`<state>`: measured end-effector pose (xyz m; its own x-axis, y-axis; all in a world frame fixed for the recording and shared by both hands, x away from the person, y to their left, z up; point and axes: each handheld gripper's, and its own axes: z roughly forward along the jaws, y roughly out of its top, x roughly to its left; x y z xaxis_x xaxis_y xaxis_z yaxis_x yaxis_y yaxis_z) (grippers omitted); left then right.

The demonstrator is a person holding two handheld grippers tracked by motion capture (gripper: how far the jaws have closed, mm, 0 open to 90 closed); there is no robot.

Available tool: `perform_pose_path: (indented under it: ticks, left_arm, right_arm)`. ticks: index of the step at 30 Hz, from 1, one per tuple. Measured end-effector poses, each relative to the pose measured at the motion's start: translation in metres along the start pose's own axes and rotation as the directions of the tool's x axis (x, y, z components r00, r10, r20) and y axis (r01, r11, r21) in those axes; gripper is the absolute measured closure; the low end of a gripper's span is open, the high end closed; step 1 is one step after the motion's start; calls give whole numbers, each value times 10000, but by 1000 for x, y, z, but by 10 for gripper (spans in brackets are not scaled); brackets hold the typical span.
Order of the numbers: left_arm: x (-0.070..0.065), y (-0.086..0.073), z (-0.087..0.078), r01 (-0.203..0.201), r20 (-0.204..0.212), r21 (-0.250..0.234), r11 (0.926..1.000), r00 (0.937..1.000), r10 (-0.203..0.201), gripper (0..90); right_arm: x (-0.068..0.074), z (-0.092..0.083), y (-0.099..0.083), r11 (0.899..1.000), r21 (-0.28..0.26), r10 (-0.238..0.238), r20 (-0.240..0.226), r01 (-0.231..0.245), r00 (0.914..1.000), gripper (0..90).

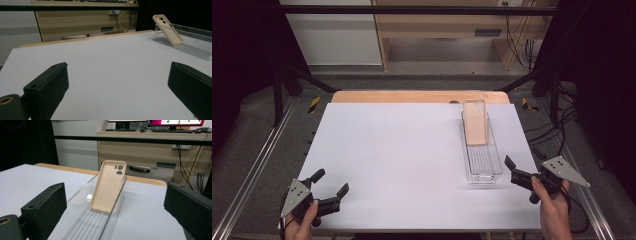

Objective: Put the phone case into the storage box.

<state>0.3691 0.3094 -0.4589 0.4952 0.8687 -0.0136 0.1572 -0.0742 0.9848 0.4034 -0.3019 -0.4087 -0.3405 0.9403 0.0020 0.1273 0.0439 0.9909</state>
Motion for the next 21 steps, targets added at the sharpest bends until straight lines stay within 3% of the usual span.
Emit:
perform_pose_path:
  ticks: [7, 13, 21]
  left_arm:
    - [5, -2, 2, 133, 61, -370, 9992, 9999, -131, 30]
    - [7, -2, 5, 222, 365, -771, 9968, 9991, -195, 30]
    - [1, -1, 10, -105, 859, -948, 9954, 9961, 187, 28]
  right_arm:
    - [-1, -2, -10, 9999, -120, 79, -93, -80, 9999, 44]
    - [0, -3, -20, 9995, -299, 132, -347, -143, 9993, 48]
    - [6, 0, -33, 9991, -416, -52, -735, 21, 9973, 33]
